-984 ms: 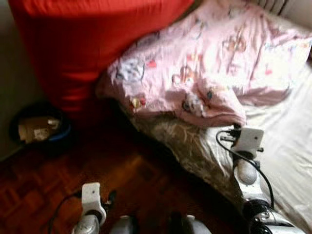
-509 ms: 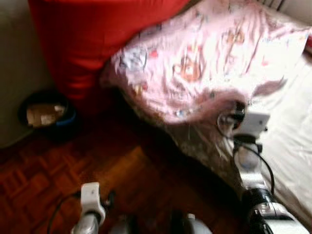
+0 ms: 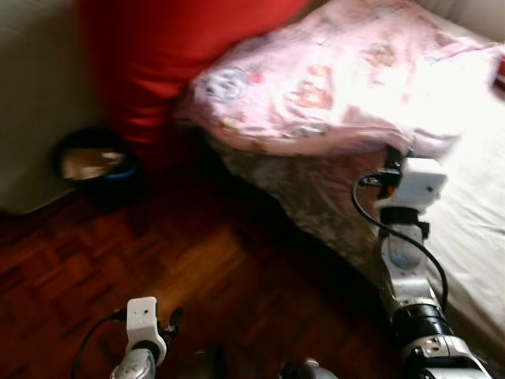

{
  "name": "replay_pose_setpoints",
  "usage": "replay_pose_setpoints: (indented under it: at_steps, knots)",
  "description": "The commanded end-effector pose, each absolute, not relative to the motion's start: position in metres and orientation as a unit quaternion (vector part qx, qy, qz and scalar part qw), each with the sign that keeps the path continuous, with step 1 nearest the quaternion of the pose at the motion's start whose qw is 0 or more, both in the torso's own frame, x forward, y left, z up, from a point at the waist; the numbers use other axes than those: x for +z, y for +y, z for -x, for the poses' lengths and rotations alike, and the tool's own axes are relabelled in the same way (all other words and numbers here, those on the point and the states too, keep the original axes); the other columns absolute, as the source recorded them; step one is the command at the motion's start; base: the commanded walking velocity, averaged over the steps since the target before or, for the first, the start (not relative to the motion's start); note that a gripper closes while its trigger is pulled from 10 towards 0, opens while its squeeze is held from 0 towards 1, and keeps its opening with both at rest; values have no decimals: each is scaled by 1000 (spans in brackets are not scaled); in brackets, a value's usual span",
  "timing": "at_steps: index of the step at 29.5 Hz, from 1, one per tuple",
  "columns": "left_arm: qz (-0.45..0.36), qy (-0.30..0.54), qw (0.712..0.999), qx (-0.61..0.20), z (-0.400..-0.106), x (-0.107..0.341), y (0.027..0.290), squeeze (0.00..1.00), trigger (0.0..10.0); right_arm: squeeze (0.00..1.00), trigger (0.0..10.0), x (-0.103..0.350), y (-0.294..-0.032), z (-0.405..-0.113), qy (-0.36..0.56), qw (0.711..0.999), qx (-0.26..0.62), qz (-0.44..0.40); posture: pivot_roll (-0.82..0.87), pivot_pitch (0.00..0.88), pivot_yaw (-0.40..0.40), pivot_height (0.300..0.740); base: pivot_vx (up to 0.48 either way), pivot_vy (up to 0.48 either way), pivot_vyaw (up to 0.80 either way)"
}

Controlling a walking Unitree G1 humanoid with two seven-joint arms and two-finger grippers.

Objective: Clean up the room

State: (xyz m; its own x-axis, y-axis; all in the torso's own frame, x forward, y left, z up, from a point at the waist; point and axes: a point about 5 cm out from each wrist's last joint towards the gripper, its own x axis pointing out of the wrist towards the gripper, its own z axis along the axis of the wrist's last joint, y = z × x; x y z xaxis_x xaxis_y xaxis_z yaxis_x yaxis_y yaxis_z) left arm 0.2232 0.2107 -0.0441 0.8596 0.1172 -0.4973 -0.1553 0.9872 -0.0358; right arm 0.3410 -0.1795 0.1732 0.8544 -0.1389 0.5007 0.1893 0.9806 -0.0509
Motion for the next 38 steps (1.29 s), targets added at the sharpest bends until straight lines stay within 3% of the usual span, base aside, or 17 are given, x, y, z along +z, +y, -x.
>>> replay_pose_setpoints:
  at_steps: [1, 7, 16, 22, 28, 38]
  knots:
    - [37, 271, 960, 65, -218, -49, 207, 0, 10000, 0, 10000, 182, -181, -337, -278, 955, -84, 55, 58, 241, -16, 740, 0, 0, 0]
    - [36, 276, 958, 60, -217, -51, 204, 0, 10000, 0, 10000, 177, -168, -334, -261, 962, -52, 53, 52, 238, -15, 740, 0, 0, 0]
    - [36, 284, 956, 57, -216, -52, 204, 0, 10000, 0, 10000, 119, -178, -329, -107, 992, -64, 19, 56, 238, -14, 740, 0, 0, 0]
    - [36, 286, 956, 55, -216, -52, 204, 0, 10000, 0, 10000, 91, -188, -323, -29, 996, -82, 7, 55, 237, -14, 740, 0, 0, 0]
    - [37, 287, 956, 54, -216, -52, 203, 0, 10000, 0, 10000, 55, -192, -313, 66, 994, -77, 29, 58, 235, -14, 740, 0, 0, 0]
    - [37, 291, 954, 53, -215, -54, 204, 0, 10000, 0, 10000, -15, -194, -270, 244, 967, -57, 51, 61, 232, -13, 740, 0, 0, 0]
